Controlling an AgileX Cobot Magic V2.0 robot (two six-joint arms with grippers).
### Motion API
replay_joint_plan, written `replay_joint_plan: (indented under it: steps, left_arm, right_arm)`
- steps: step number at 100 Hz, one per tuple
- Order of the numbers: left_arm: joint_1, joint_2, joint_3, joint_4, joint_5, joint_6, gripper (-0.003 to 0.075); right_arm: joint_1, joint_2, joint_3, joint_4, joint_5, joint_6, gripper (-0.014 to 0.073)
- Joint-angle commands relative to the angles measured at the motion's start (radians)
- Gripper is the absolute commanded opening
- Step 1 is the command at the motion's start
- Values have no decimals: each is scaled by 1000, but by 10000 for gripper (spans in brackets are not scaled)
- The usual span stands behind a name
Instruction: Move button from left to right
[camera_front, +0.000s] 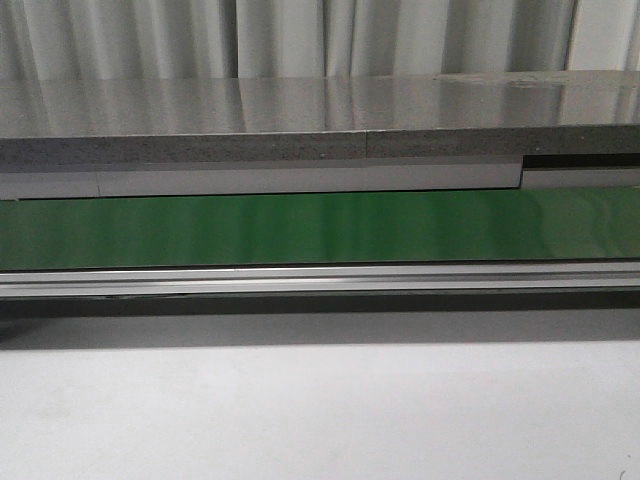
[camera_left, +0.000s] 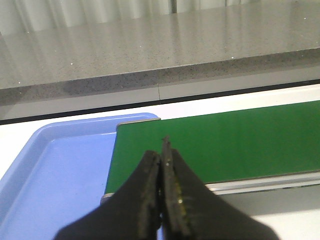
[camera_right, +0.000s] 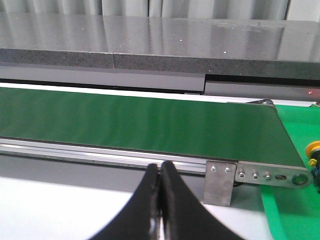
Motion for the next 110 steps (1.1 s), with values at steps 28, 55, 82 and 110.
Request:
replay_joint_plan:
  steps: [28,55,82,110]
  left_arm:
    - [-7,8,-27,-10,-73,-2,-19]
    - [-7,8,-27,-10,-73,-2,-19]
    - [-7,8,-22,-5,-76,-2,-19]
    - [-7,-97,23,39,-88,-2,-19]
  right_arm:
    - [1,-12,-17,-9,-87,1,-68]
    - [1,-12,-17,-9,-87,1,-68]
    - [1,-12,-17,-9,-87,1,-68]
    - [1,-12,-17,-9,-87,1,-68]
